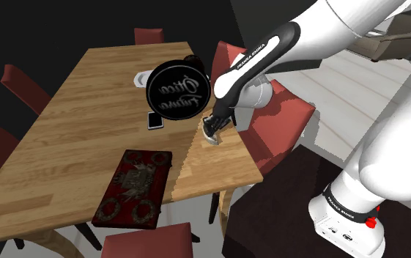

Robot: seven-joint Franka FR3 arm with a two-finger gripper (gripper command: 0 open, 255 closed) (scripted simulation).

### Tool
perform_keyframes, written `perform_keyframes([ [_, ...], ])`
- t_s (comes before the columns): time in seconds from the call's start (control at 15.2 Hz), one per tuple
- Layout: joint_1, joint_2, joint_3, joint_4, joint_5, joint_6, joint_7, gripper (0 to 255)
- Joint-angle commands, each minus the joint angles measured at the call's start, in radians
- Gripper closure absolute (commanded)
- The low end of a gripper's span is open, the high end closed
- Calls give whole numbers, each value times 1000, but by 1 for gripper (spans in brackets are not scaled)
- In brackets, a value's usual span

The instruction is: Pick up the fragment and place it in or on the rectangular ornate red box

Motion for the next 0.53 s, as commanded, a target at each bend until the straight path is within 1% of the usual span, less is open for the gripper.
perform_keyframes([
  [0.0,-4,-4,-4,-9,-19,-17,18,255],
  [0.13,-8,-31,-6,-8,-46,-43,45,255],
  [0.2,-5,-20,-4,-6,-32,-29,32,255],
  [0.26,-5,-20,-4,-6,-32,-29,32,0],
  [0.4,-33,-19,-15,22,-282,-39,146,0],
  [0.46,-37,-18,-16,27,-317,-42,161,0],
])
